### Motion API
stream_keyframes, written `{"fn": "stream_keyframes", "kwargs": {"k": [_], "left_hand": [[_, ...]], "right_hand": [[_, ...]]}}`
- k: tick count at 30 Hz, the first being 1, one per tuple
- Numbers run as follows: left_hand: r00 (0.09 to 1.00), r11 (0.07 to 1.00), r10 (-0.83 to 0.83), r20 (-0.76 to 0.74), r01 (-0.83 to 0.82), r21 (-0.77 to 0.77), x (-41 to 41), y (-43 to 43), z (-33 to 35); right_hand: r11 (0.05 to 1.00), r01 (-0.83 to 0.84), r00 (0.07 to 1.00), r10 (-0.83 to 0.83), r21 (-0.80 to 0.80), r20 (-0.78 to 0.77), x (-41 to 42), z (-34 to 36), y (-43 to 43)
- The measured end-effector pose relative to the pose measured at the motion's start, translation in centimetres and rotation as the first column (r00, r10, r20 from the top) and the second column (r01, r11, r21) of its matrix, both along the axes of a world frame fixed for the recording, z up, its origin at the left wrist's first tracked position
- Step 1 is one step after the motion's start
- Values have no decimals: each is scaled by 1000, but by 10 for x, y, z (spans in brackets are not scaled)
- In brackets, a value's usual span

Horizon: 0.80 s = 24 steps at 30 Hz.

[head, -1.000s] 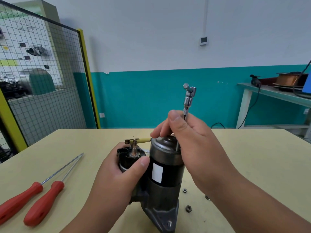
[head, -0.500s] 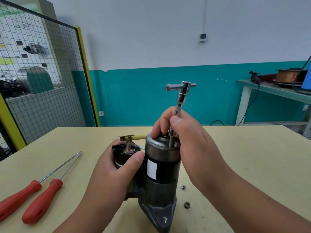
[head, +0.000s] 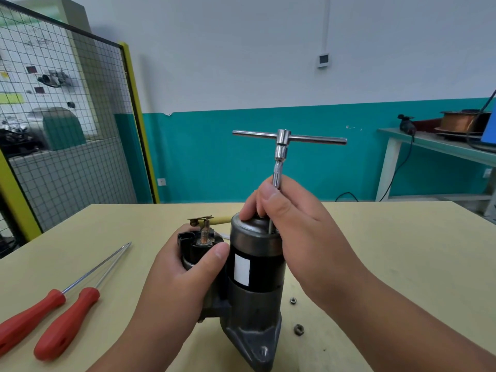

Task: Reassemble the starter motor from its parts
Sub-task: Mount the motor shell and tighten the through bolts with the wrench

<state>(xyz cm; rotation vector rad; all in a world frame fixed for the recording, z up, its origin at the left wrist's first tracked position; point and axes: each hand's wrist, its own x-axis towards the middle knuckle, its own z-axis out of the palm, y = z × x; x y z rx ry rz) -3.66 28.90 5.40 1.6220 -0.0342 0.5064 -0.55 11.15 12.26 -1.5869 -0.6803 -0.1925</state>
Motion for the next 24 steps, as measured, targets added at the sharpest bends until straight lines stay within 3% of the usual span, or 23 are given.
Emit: {"fn": "stream_keyframes", "kwargs": {"k": [13, 24], "left_hand": [[1000, 1000, 6, 1, -6, -16, -2, -2, 2], [1000, 1000, 19, 5, -19, -7, -1, -2, 2]], "right_hand": [[990, -96, 995, 94, 99, 24, 1, -5, -1], [996, -70, 997, 68, 61, 25, 3, -3, -1]]}}
